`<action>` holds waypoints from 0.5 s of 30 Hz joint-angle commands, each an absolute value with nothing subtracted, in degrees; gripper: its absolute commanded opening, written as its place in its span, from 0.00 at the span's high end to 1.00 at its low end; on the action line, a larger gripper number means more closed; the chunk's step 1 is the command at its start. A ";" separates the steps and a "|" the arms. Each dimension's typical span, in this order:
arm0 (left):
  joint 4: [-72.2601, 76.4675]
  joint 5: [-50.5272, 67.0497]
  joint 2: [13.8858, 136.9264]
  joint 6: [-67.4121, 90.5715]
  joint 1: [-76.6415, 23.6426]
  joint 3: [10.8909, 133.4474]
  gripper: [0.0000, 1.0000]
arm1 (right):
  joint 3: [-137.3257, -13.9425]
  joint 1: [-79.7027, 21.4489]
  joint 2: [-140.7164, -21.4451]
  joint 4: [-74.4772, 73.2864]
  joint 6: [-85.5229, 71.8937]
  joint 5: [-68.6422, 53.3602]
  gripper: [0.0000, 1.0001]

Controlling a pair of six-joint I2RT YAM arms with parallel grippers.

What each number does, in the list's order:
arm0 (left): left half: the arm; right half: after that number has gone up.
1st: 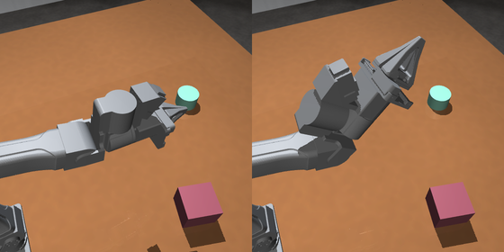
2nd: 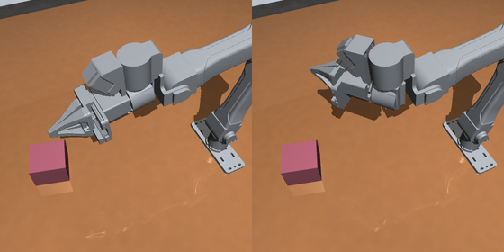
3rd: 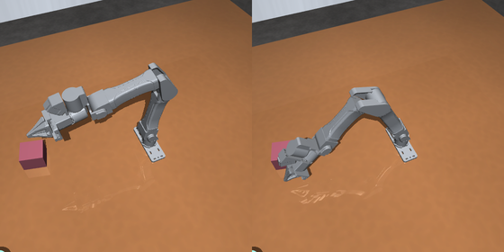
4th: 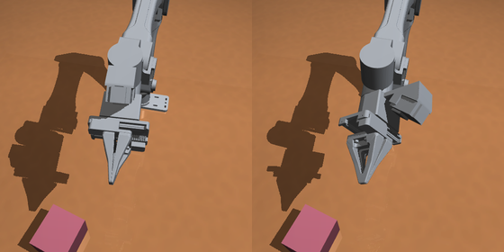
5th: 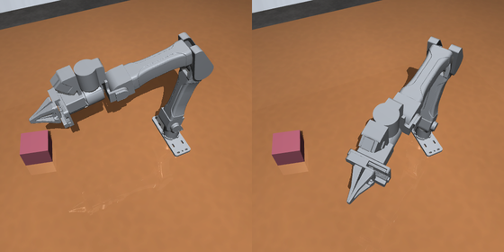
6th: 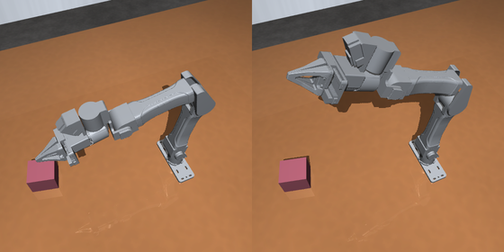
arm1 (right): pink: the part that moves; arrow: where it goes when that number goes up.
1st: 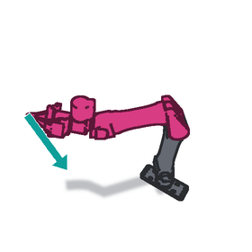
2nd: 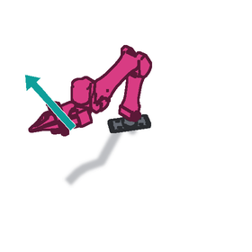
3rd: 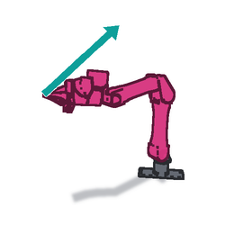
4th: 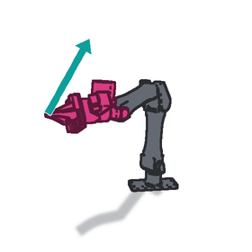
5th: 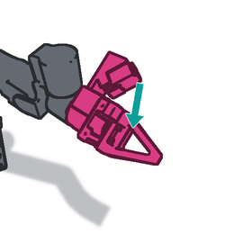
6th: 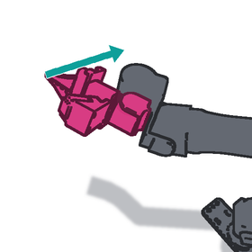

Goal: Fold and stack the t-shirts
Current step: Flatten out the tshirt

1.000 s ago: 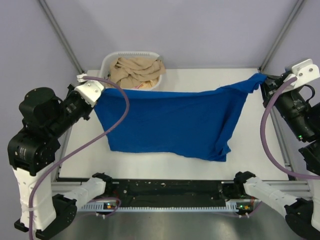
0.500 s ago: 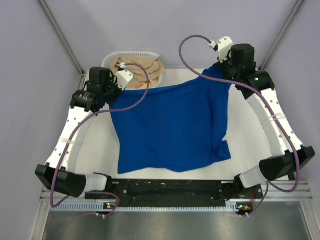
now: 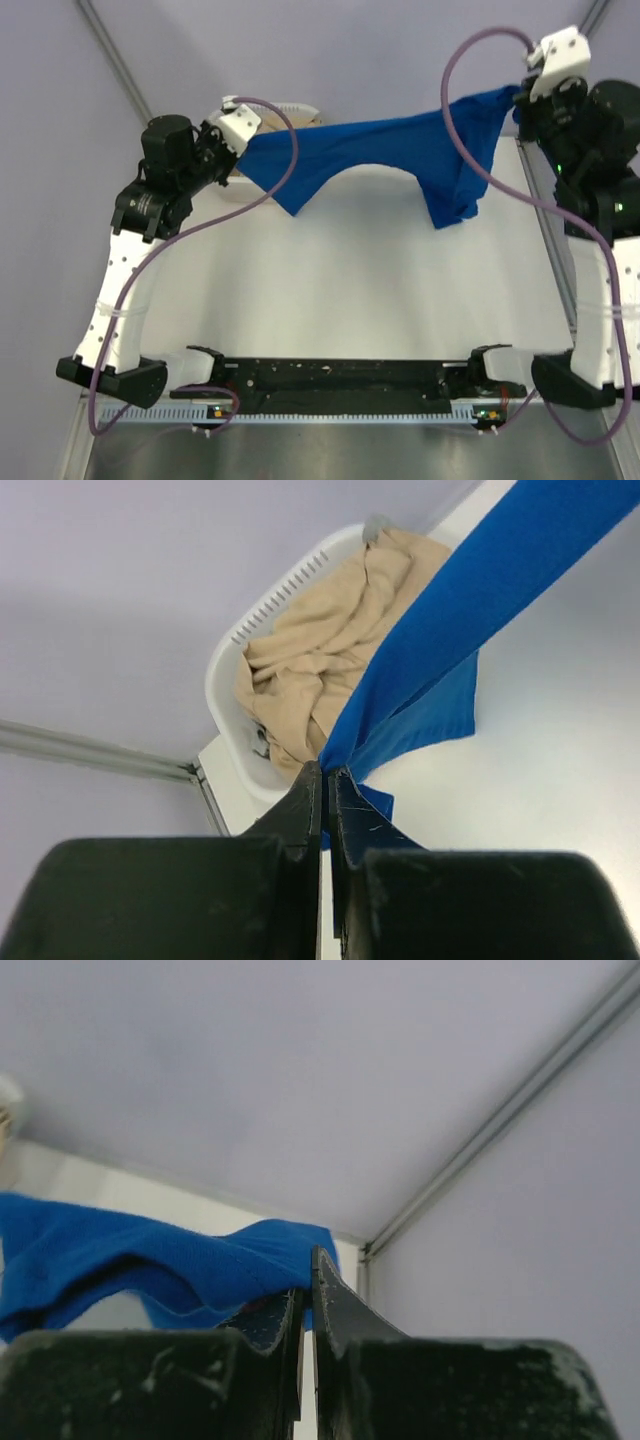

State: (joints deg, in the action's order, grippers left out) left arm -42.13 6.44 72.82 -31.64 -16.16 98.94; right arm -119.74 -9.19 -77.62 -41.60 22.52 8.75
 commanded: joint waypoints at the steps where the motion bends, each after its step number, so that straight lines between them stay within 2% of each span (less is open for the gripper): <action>1: -42.62 7.90 67.43 -35.49 -15.56 90.30 1.00 | -99.74 -10.79 -66.91 -48.94 25.48 -10.59 1.00; 3: -44.38 9.22 64.27 -39.44 -15.47 83.97 1.00 | -86.64 -18.50 -60.67 -50.18 28.37 -12.83 1.00; 6: -49.63 11.07 60.13 -45.51 -15.38 75.35 1.00 | -75.35 -33.17 -56.51 -55.08 27.43 -13.36 1.00; 8: -54.99 12.30 58.81 -48.59 -15.38 71.56 1.00 | -72.70 -40.92 -58.35 -59.13 23.31 -13.35 1.00; 9: -57.80 13.09 58.45 -49.56 -15.38 69.98 1.00 | -71.55 -44.35 -59.49 -60.72 21.12 -17.19 1.00; 12: -63.62 14.50 56.78 -53.77 -15.38 64.18 1.00 | -66.81 -50.69 -63.44 -62.05 18.81 -23.46 1.00; 15: -66.62 14.86 55.64 -57.03 -15.38 58.29 1.00 | -67.76 -53.88 -68.54 -63.10 19.95 -27.05 1.00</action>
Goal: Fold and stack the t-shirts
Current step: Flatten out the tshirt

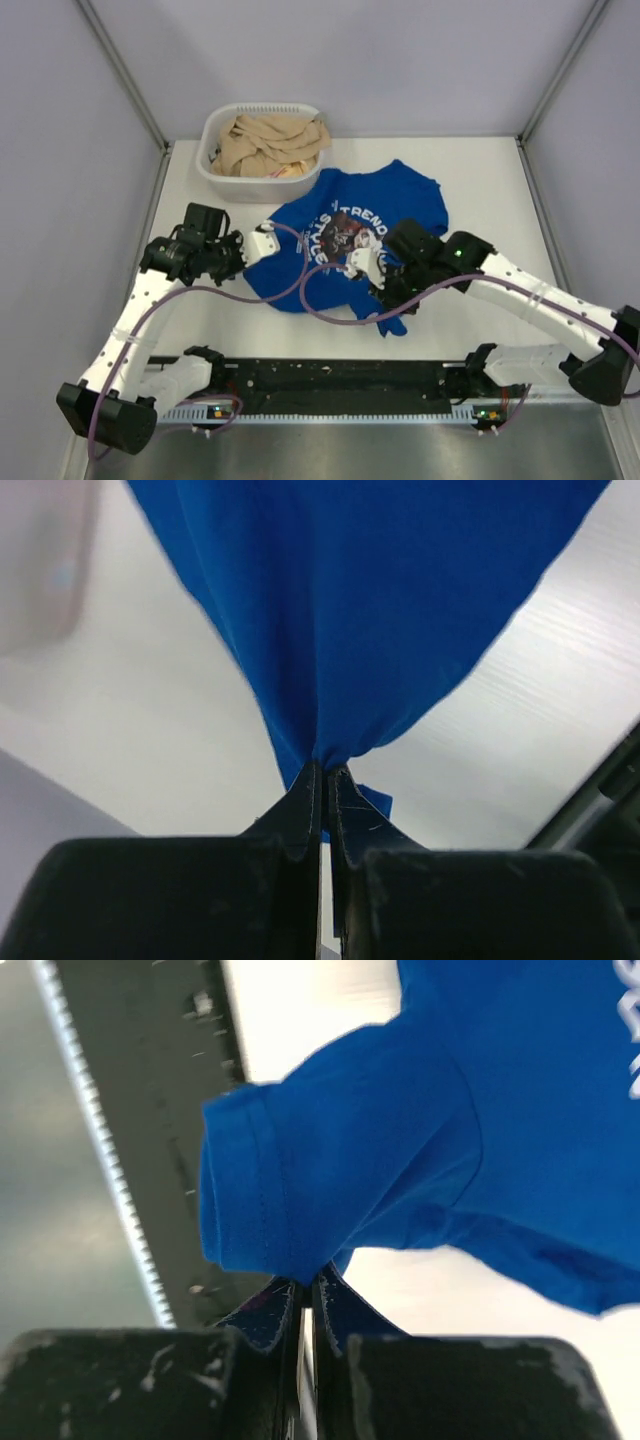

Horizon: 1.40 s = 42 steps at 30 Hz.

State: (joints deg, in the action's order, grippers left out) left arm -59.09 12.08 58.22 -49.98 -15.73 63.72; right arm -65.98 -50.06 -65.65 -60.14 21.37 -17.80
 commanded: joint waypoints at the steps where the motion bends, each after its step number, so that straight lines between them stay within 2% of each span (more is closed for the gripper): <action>1: -66.71 14.51 55.63 -57.48 -15.38 56.62 1.00 | -68.20 -53.88 -70.29 -63.28 20.13 -28.55 1.00; 6: -68.73 13.54 55.72 -60.20 -15.38 51.07 1.00 | -68.47 -55.72 -79.53 -64.68 21.18 -33.65 0.94; 10: -72.93 15.11 56.34 -62.48 -15.38 50.36 1.00 | -68.82 -55.90 -80.16 -65.30 21.97 -34.80 0.87; 11: -74.60 15.90 56.69 -63.45 -15.38 50.36 0.94 | -68.99 -55.90 -79.29 -65.39 22.06 -34.46 0.76; 13: -77.51 17.66 57.30 -65.12 -15.38 50.54 0.75 | -70.30 -55.72 -78.05 -64.95 21.54 -29.83 0.48; 15: -77.96 18.63 57.48 -65.74 -15.38 51.06 0.58 | -72.15 -54.42 -76.91 -62.42 19.44 -21.40 0.34; 16: -76.83 18.81 57.39 -65.31 -15.38 51.76 0.52 | -72.77 -52.40 -76.30 -60.05 18.21 -18.23 0.24; 17: -75.08 18.72 57.13 -64.08 -15.29 52.55 0.45 | -72.77 -48.64 -75.59 -56.20 16.37 -16.80 0.22; 19: -67.98 18.81 57.39 -59.70 -14.16 54.57 0.36 | -71.47 -38.20 -74.62 -47.16 10.23 -15.91 0.21; 21: -58.77 18.28 59.49 -53.56 -12.31 56.76 0.33 | -68.92 -26.86 -75.14 -38.18 1.45 -12.50 0.21; 25: -49.31 12.76 69.76 -42.48 -10.02 62.65 0.34 | -64.87 -12.77 -81.19 -27.71 -8.77 -1.60 0.21; 28: -46.24 11.52 79.26 -37.46 -9.93 66.09 0.37 | -64.86 -6.70 -89.17 -23.31 -10.02 -0.26 0.21; 32: -38.77 7.75 85.68 -33.84 -9.93 70.47 0.37 | -70.39 -4.57 -100.00 -23.11 -7.92 1.30 0.22; 36: -34.37 7.29 87.45 -36.90 -9.93 76.19 0.35 | -73.29 -4.57 -106.95 -23.38 -6.42 2.20 0.23; 39: -31.21 10.71 87.01 -42.26 -9.93 77.96 0.29 | -74.79 -4.66 -111.08 -24.34 -6.15 0.53 0.23; 42: -25.86 13.35 87.97 -49.37 -9.93 77.26 0.19 | -75.67 -4.66 -113.99 -24.87 -5.63 -2.19 0.28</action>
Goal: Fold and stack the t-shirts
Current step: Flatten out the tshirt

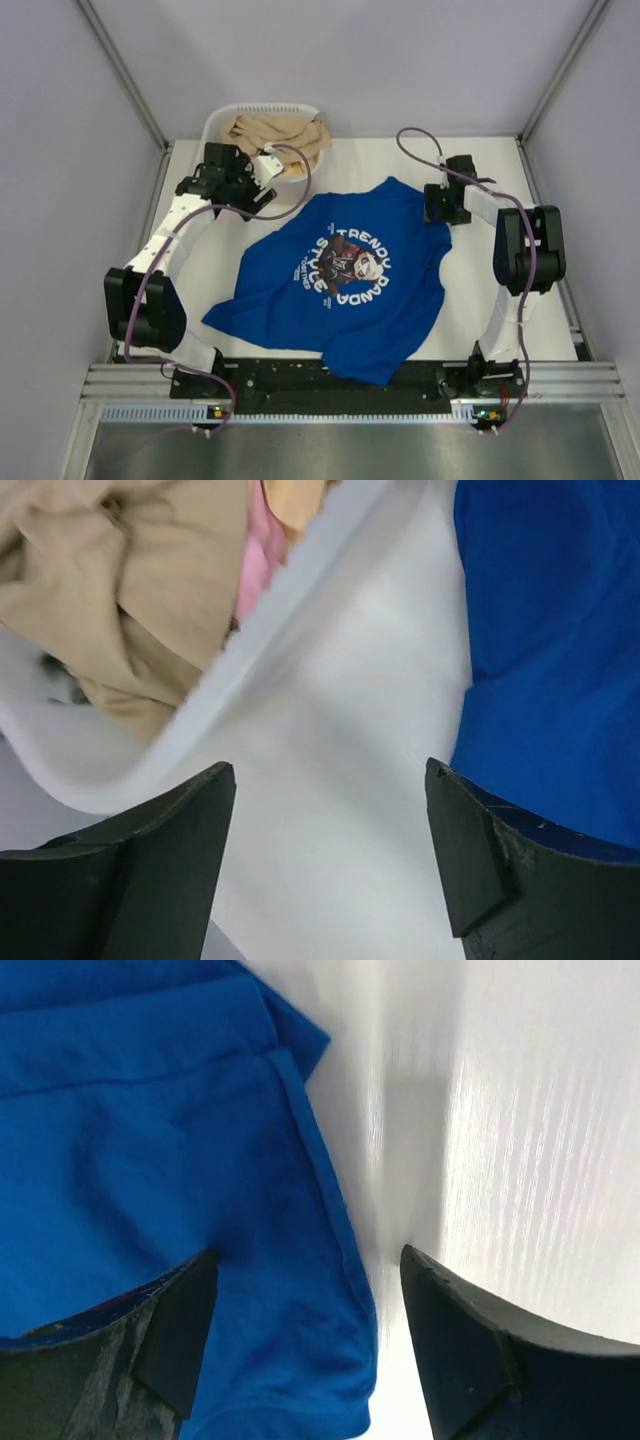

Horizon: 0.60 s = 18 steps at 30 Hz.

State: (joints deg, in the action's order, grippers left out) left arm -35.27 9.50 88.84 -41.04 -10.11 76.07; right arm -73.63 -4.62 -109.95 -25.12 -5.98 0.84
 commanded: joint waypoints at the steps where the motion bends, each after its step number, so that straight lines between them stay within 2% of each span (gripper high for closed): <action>1: -25.49 13.53 89.20 -51.74 -10.02 77.43 0.18 | -76.11 -4.57 -114.78 -24.96 -5.28 -2.63 0.31; 2: -25.66 13.62 91.04 -53.51 -10.02 78.30 0.18 | -76.37 -4.66 -115.31 -25.13 -5.10 -3.16 0.34; 7: -26.19 9.15 101.05 -55.99 -10.02 86.38 0.19 | -77.34 -4.22 -115.66 -25.14 -4.40 -3.34 0.72; 10: -26.54 7.65 105.89 -55.55 -10.02 90.78 0.26 | -78.04 -3.52 -115.23 -25.40 -4.22 -3.34 0.97; 13: -26.02 5.63 108.45 -55.20 -9.93 92.72 0.47 | -78.57 -1.59 -114.61 -25.75 -4.13 -2.81 1.00; 16: -25.23 3.00 109.77 -55.72 -9.93 92.73 0.74 | -78.66 1.39 -113.91 -26.01 -4.22 -2.55 1.00; 18: -24.18 0.71 110.56 -55.63 -9.93 92.81 0.85 | -78.75 2.98 -113.56 -26.02 -4.13 -2.63 1.00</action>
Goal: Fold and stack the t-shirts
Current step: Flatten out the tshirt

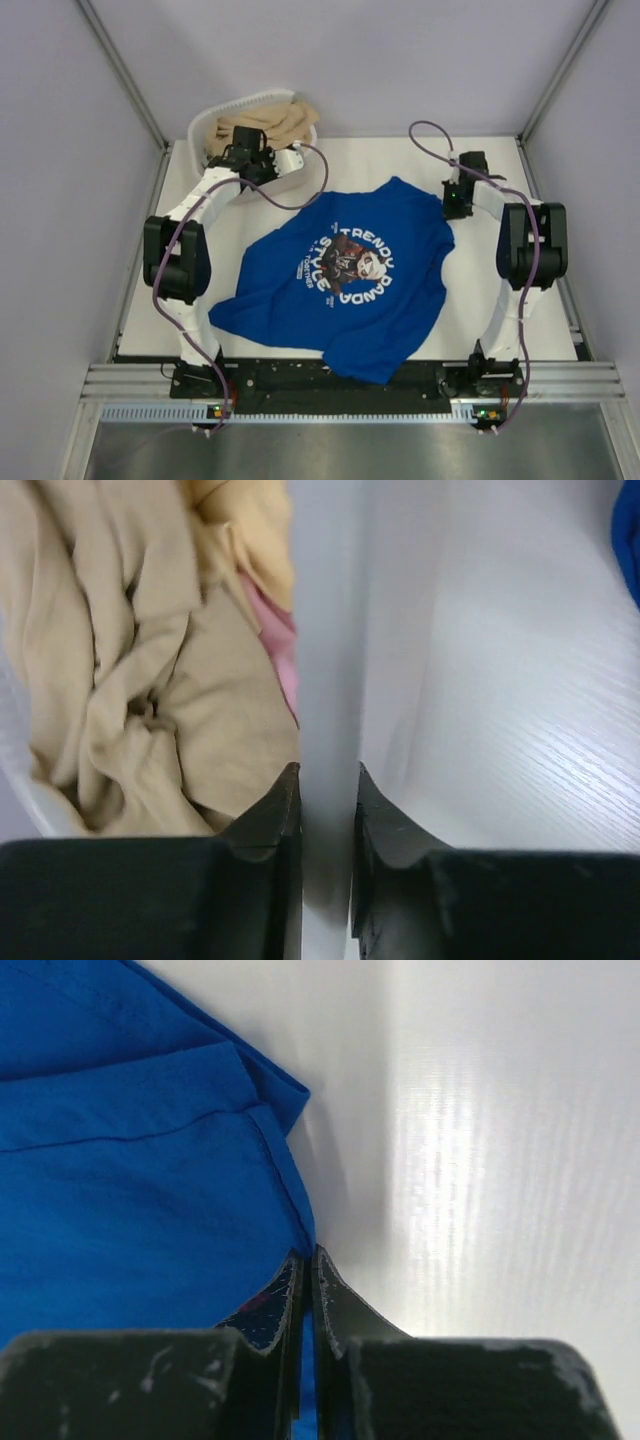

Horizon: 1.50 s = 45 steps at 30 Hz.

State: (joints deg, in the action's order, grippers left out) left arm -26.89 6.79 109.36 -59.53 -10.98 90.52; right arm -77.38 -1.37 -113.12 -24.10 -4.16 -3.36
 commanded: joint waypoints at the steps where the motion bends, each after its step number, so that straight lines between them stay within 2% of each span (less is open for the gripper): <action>1: -23.39 -1.39 110.83 -55.29 -9.93 92.73 0.87 | -78.92 3.86 -113.55 -26.10 -4.13 -2.72 1.00; 5: -21.71 -5.79 112.58 -55.02 -9.84 93.60 0.91 | -80.24 6.94 -113.82 -26.19 -3.52 -3.16 1.00; 13: -21.45 -4.75 110.05 -58.79 -9.76 91.59 0.82 | -87.35 9.84 -115.05 -27.95 -0.36 -0.26 1.00; 20: -25.29 -3.08 106.53 -63.90 -7.74 88.07 0.84 | -90.09 9.84 -116.02 -29.00 2.11 1.41 1.00; 24: -29.26 -2.55 107.31 -57.77 -7.82 89.56 0.98 | -89.56 9.76 -115.75 -28.92 0.97 0.26 1.00; 26: -30.76 -2.55 108.36 -55.82 -8.00 90.09 0.98 | -89.38 9.76 -115.49 -29.00 0.70 0.18 1.00; 27: -29.89 -3.24 108.54 -55.46 -8.00 89.83 0.95 | -89.30 9.76 -115.40 -29.18 0.44 0.18 0.98; 28: -28.84 -4.21 108.72 -55.28 -8.00 89.56 0.86 | -89.38 9.76 -115.23 -29.53 0.44 0.26 0.83; 30: -28.56 -4.66 108.63 -54.50 -7.91 90.17 0.58 | -89.65 9.76 -113.65 -30.84 -1.67 1.57 0.46; 32: -28.65 -3.61 107.24 -53.88 -8.00 90.44 0.38 | -89.21 9.67 -110.85 -31.20 -2.90 3.33 0.34; 34: -28.65 -2.47 104.95 -53.09 -8.26 90.88 0.27 | -88.16 9.15 -106.63 -31.81 -3.95 5.70 0.20; 37: -29.88 -0.36 100.56 -52.47 -8.96 90.88 0.22 | -84.83 5.55 -98.29 -32.61 -1.69 8.87 0.18; 39: -31.28 2.53 96.96 -52.64 -9.75 89.83 0.20 | -82.19 0.91 -92.14 -32.43 5.94 7.13 0.18; 43: -37.33 10.96 86.51 -54.22 -11.33 84.83 0.19 | -74.38 -13.93 -79.93 -33.04 24.38 1.42 0.17; 45: -41.55 17.02 80.62 -56.41 -11.51 80.27 0.20 | -69.72 -21.85 -73.77 -37.59 33.09 -5.15 0.17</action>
State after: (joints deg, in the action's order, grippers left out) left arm -33.43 4.47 93.30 -54.13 -10.44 85.84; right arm -76.75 -9.28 -84.73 -31.73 13.10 4.89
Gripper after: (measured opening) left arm 0.807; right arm 0.828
